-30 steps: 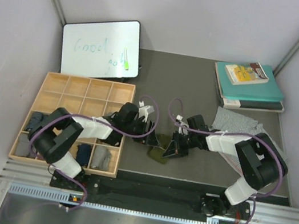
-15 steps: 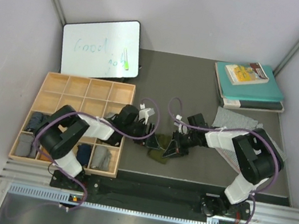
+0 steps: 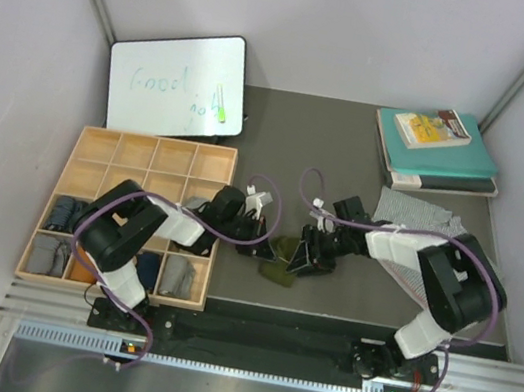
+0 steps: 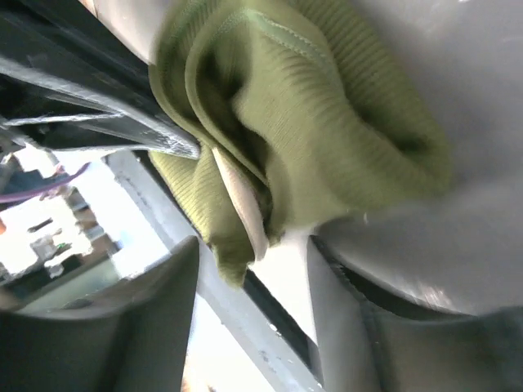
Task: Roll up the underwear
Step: Roll the underwear to the center of the board.
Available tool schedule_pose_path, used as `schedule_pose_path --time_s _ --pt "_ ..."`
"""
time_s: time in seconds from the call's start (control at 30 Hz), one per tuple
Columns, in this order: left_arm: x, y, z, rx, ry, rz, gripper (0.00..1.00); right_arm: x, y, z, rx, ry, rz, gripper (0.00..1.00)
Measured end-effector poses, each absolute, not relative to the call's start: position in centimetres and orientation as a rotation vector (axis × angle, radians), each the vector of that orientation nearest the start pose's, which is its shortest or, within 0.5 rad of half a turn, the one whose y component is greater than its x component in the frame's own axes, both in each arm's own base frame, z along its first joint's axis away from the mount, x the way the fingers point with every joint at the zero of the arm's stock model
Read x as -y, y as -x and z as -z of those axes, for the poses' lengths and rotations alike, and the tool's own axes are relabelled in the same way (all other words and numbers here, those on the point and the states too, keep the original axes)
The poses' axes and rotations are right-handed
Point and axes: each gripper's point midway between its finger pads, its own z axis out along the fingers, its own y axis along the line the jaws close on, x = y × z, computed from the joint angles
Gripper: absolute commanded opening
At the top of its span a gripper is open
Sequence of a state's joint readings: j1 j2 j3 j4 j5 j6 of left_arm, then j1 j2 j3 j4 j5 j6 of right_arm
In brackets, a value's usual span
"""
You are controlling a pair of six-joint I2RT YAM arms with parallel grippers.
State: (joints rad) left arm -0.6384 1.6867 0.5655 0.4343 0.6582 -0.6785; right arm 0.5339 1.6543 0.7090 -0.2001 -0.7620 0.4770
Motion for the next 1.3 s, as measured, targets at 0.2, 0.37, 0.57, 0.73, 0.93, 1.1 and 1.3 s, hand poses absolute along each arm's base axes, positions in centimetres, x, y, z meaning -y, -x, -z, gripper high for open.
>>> schedule_pose_path --time_s 0.2,0.37,0.57,0.73,0.93,1.1,1.3 --pt "30.9 -19.8 -3.3 -2.559 -0.288 1.384 0.00 -24.4 -19.2 -7.5 -2.635 0.389 -1.162 0.64" --pt "30.9 -19.9 -3.0 -2.655 -0.199 1.385 0.00 -25.9 -18.7 -11.2 -2.375 0.606 -0.971 0.64" --pt "30.6 -20.0 -2.8 -2.742 -0.152 1.356 0.00 -28.3 -14.8 -9.9 -2.175 0.898 -0.765 0.64" --pt "30.4 -20.0 -2.7 -2.792 -0.150 1.325 0.00 -28.7 -13.6 -7.6 -2.089 1.056 -0.561 0.64" --pt "30.2 -19.8 -2.6 -2.818 -0.149 1.312 0.00 -29.5 -13.2 -6.2 -1.989 1.179 -0.402 0.63" --pt "30.2 -19.7 -2.6 -2.823 -0.155 1.312 0.00 -29.5 -14.1 -5.1 -1.964 1.201 -0.314 0.62" --pt "30.1 -19.8 -2.5 -2.820 -0.166 1.310 0.00 -29.5 -15.0 -3.3 -1.970 1.205 -0.222 0.40"
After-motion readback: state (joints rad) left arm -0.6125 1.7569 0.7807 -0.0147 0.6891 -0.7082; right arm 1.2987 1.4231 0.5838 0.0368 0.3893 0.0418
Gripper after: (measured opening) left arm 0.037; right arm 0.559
